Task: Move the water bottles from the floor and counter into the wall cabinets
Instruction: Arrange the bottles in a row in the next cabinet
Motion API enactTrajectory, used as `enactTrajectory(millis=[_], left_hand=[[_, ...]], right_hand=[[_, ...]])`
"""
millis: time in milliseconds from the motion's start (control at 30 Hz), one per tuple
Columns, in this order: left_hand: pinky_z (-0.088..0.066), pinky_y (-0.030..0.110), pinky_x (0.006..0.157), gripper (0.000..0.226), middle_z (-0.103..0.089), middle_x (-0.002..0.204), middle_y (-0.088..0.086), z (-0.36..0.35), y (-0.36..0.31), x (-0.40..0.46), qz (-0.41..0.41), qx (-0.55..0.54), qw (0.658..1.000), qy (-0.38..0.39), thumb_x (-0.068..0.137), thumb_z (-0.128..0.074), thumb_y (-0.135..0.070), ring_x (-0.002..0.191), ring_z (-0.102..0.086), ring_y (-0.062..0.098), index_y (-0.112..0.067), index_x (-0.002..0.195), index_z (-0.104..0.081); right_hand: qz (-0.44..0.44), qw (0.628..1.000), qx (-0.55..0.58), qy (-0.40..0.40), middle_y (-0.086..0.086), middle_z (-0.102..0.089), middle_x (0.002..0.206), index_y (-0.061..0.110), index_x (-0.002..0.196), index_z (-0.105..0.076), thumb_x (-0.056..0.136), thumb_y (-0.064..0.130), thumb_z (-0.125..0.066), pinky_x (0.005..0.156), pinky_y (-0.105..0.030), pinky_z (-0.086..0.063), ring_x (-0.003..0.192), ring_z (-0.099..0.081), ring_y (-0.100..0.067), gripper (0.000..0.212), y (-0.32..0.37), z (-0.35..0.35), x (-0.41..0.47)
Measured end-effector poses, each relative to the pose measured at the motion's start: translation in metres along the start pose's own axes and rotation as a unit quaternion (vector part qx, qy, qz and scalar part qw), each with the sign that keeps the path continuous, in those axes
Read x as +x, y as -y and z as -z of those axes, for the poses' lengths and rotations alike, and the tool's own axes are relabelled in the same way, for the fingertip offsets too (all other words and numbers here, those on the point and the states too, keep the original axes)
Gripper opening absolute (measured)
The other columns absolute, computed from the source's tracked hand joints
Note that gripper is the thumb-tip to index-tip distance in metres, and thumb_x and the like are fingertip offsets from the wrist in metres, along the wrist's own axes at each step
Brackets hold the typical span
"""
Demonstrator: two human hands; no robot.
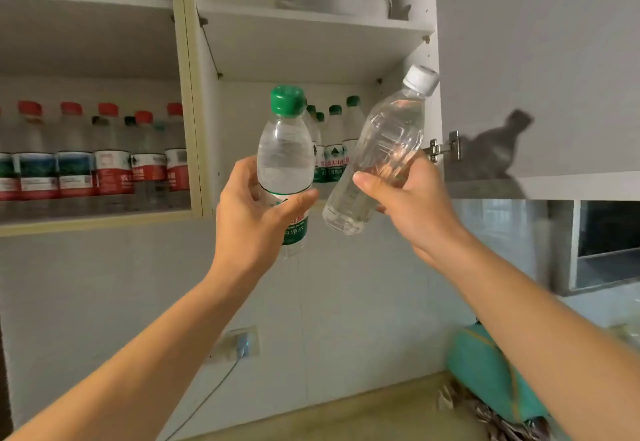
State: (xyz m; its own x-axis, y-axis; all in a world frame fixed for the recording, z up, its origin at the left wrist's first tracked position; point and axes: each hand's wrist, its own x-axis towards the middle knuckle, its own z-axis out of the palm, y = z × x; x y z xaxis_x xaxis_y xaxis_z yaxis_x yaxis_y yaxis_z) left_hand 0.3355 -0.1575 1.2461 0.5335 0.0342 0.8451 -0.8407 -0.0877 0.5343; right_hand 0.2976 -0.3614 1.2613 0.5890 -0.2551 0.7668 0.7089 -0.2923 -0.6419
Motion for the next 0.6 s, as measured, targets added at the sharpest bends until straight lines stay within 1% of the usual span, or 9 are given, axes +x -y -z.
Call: enactTrajectory(millis=[67,133,167,233,300,367,433,500,600], left_hand=[[-0.058,0.035,0.085,0.055,-0.073,0.107,-0.009,-0.006,-0.009,0.021,-0.004,-0.005,1.000,-0.009,0.074,-0.090,-0.030,0.098,-0.070,0.008,-0.025,0.120,-0.060],[-0.058,0.038,0.087,0.057,-0.073,0.107,-0.009,-0.011,-0.015,0.042,-0.008,-0.005,1.000,-0.016,0.073,-0.090,-0.033,0.100,-0.070,0.009,-0.025,0.121,-0.060],[-0.058,0.038,0.087,0.059,-0.073,0.107,-0.009,-0.014,-0.016,0.052,-0.006,-0.001,1.000,-0.021,0.071,-0.090,-0.036,0.100,-0.070,0.010,-0.025,0.120,-0.061],[-0.058,0.036,0.083,0.060,-0.072,0.105,-0.009,-0.020,-0.014,0.073,0.011,0.010,0.999,-0.038,0.068,-0.091,-0.039,0.098,-0.070,0.010,-0.026,0.118,-0.061],[-0.056,0.030,0.073,0.056,-0.071,0.100,-0.010,-0.025,-0.006,0.092,0.039,0.014,0.998,-0.056,0.067,-0.092,-0.038,0.092,-0.070,0.009,-0.028,0.112,-0.061],[-0.051,0.027,0.064,0.054,-0.069,0.097,-0.010,-0.031,0.006,0.109,0.073,0.013,0.994,-0.074,0.066,-0.092,-0.036,0.088,-0.069,0.010,-0.029,0.108,-0.058],[-0.053,0.031,0.068,0.057,-0.068,0.099,-0.008,-0.037,0.019,0.124,0.114,0.013,0.989,-0.090,0.066,-0.092,-0.036,0.090,-0.068,0.014,-0.028,0.110,-0.057],[-0.054,0.032,0.068,0.050,-0.068,0.099,-0.007,-0.044,0.032,0.136,0.147,0.021,0.984,-0.096,0.068,-0.090,-0.039,0.088,-0.068,0.016,-0.029,0.105,-0.058],[-0.055,0.028,0.057,0.037,-0.071,0.091,-0.005,-0.053,0.051,0.148,0.159,0.046,0.983,-0.086,0.074,-0.086,-0.045,0.080,-0.070,0.016,-0.029,0.096,-0.061]], right_hand=[[0.028,0.999,-0.023,-0.003,0.011,-0.073,0.093,0.025,0.110,-0.059,0.085,0.019,-0.080,0.077,-0.027,-0.055,0.085,-0.070,0.000,0.033,0.010,0.008,0.022],[0.050,0.997,-0.049,-0.008,0.021,-0.070,0.090,0.033,0.105,-0.056,0.085,0.021,-0.079,0.074,-0.018,-0.050,0.079,-0.065,0.009,0.033,0.016,0.015,0.042],[0.058,0.996,-0.063,-0.011,0.027,-0.068,0.087,0.037,0.103,-0.054,0.085,0.023,-0.079,0.070,-0.012,-0.048,0.075,-0.062,0.013,0.033,0.018,0.019,0.051],[0.066,0.994,-0.087,-0.020,0.027,-0.066,0.088,0.040,0.099,-0.051,0.086,0.025,-0.079,0.065,-0.008,-0.044,0.075,-0.060,0.016,0.034,0.016,0.025,0.069],[0.063,0.993,-0.100,-0.028,0.024,-0.065,0.089,0.038,0.098,-0.052,0.085,0.025,-0.080,0.070,-0.013,-0.043,0.081,-0.061,0.011,0.033,0.009,0.032,0.088],[0.042,0.993,-0.108,-0.017,0.021,-0.065,0.095,0.028,0.111,-0.057,0.085,0.024,-0.080,0.084,-0.022,-0.047,0.095,-0.062,0.004,0.035,-0.003,0.038,0.107],[0.008,0.993,-0.116,-0.001,0.011,-0.063,0.108,0.019,0.122,-0.055,0.086,0.024,-0.080,0.097,-0.034,-0.048,0.111,-0.060,-0.009,0.045,-0.017,0.041,0.124],[-0.016,0.992,-0.126,0.008,0.005,-0.062,0.111,0.019,0.116,-0.054,0.087,0.022,-0.079,0.096,-0.034,-0.049,0.113,-0.060,-0.012,0.039,-0.032,0.042,0.140],[-0.037,0.991,-0.132,0.011,0.009,-0.060,0.108,0.023,0.105,-0.051,0.089,0.021,-0.077,0.082,-0.025,-0.044,0.110,-0.060,-0.011,0.031,-0.058,0.041,0.161]])
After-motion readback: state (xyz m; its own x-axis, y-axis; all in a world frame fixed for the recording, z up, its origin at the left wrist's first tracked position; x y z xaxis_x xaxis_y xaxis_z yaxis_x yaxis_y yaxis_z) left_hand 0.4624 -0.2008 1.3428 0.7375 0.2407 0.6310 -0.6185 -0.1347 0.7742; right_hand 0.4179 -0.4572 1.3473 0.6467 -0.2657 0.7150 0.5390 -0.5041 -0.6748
